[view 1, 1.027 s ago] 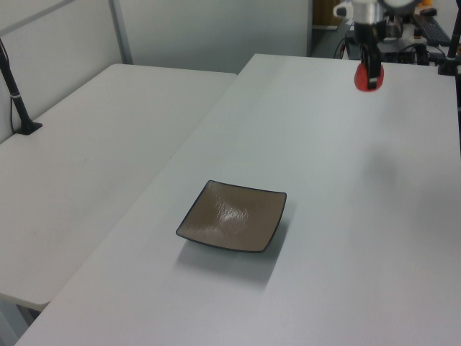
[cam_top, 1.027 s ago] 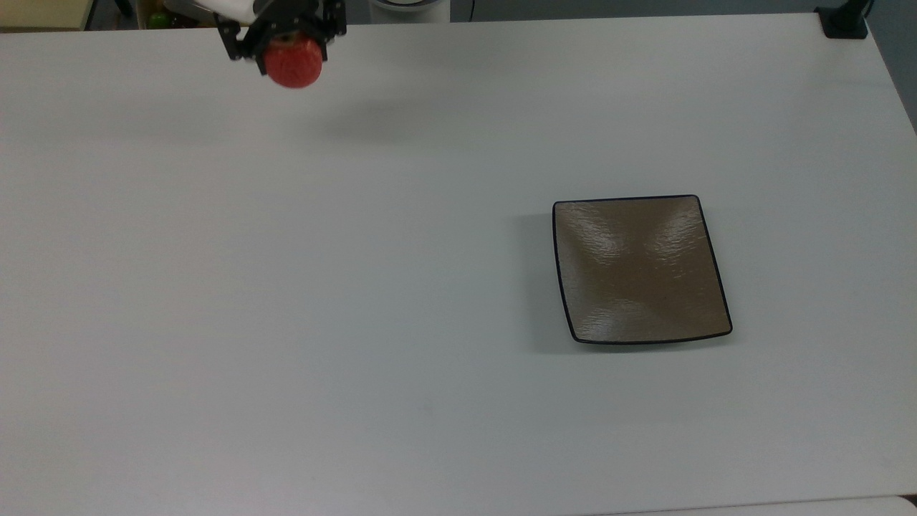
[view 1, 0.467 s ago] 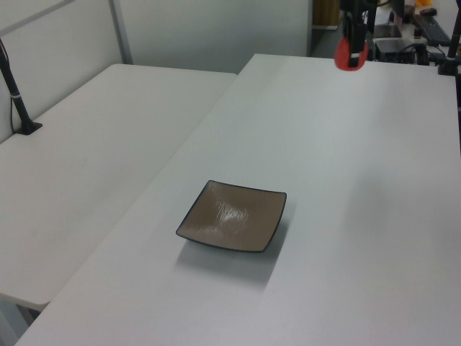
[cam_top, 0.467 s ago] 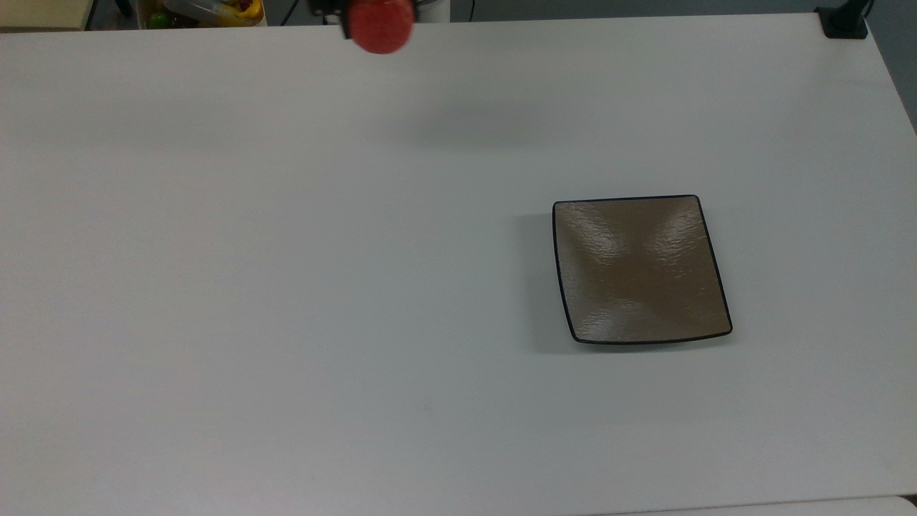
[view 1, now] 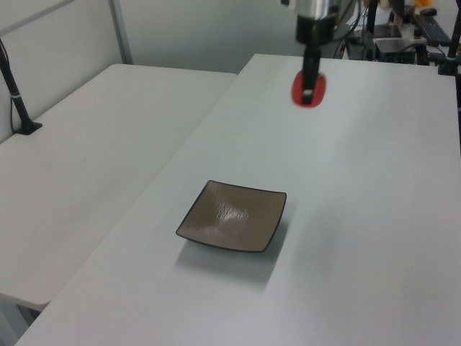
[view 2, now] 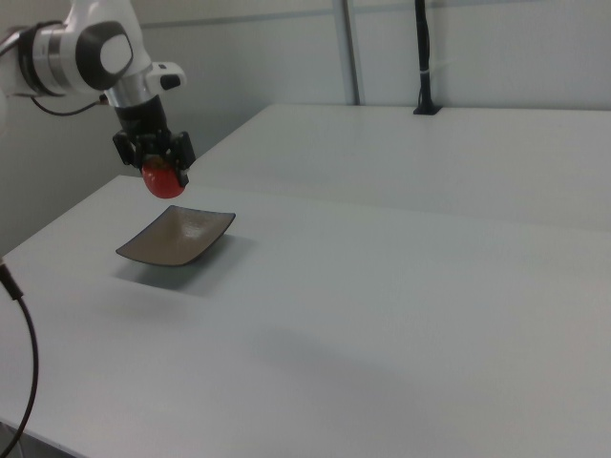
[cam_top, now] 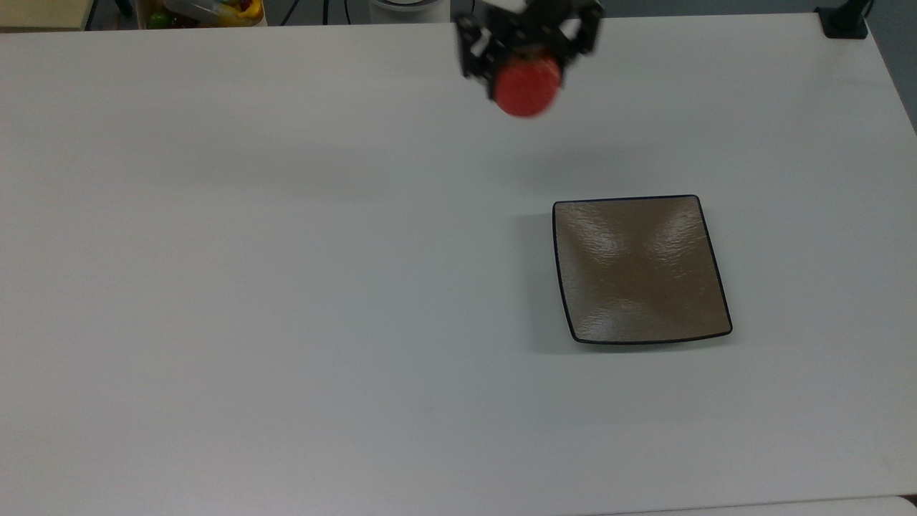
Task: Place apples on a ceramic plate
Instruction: 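Carry the held apple over to the brown square plate, then lower the apple onto the plate and open the gripper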
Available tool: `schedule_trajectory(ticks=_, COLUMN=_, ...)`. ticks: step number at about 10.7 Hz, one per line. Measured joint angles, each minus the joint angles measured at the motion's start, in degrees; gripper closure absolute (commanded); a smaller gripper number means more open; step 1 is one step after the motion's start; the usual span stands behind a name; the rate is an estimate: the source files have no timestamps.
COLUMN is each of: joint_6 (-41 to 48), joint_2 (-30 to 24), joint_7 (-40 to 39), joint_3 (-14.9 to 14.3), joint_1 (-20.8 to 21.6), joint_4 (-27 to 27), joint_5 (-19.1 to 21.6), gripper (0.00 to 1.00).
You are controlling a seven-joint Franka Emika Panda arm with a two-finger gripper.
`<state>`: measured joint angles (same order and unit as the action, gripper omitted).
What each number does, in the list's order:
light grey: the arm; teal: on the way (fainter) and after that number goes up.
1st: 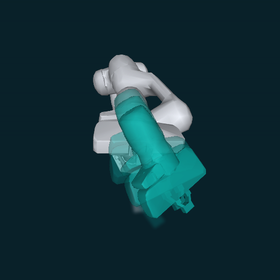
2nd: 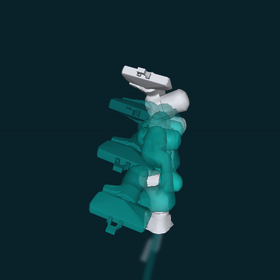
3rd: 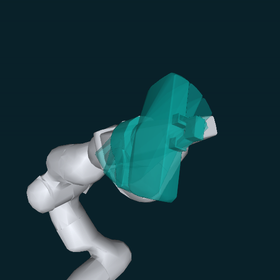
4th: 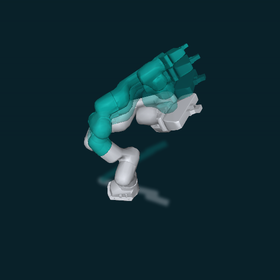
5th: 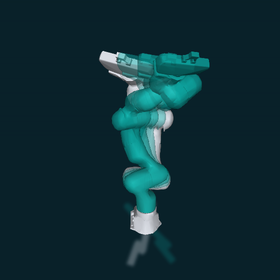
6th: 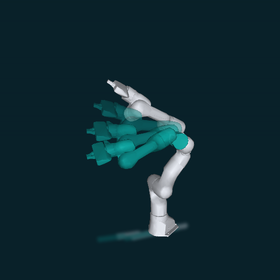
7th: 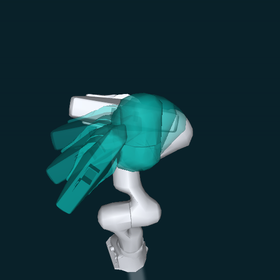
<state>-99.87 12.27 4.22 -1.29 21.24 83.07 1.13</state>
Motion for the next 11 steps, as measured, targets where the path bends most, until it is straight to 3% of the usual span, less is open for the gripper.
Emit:
schedule_trajectory(ticks=3, joint_6=-12.48, joint_2=7.97, joint_7=6.08, joint_3=3.19, joint_1=1.43, joint_4=-1.24, joint_5=0.0, gripper=0.52)
schedule_trajectory(ticks=7, joint_6=-27.46, joint_2=16.94, joint_7=8.66, joint_3=3.54, joint_1=5.24, joint_4=-1.52, joint_5=0.04, gripper=0.49)
schedule_trajectory(ticks=11, joint_6=-34.35, joint_2=23.03, joint_7=8.73, joint_3=3.54, joint_1=6.76, joint_4=-1.76, joint_5=-0.03, gripper=0.46)
